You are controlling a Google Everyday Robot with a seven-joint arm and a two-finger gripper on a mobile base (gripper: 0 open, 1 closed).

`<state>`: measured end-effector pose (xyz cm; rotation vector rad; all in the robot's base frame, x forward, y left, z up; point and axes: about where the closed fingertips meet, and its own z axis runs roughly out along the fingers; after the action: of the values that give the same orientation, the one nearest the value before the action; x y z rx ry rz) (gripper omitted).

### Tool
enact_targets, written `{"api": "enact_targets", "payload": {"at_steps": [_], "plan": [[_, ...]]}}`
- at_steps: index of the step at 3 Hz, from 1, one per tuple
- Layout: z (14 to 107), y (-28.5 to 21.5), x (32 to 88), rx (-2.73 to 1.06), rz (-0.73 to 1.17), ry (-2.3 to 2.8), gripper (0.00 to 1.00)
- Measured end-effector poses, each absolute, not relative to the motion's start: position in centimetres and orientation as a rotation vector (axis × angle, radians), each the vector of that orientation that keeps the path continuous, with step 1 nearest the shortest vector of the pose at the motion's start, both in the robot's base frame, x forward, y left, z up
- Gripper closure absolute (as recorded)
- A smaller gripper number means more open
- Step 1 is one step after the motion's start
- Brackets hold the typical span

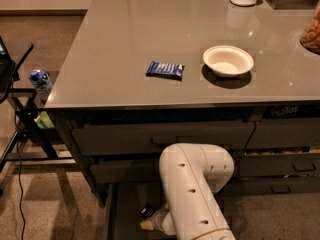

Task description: Pick rxbar chocolate from bottom drawer and place on counter

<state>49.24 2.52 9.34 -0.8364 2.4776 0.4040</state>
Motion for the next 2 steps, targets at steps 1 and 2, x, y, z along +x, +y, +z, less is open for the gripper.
{"api": "enact_targets", "payload": {"at_steps": [1, 2], "plan": [[9.34, 2.52, 49.23, -0.836, 0.404, 2.478, 0.89], [9.34, 2.52, 49.23, -0.836, 0.404, 2.478, 1.0]]}}
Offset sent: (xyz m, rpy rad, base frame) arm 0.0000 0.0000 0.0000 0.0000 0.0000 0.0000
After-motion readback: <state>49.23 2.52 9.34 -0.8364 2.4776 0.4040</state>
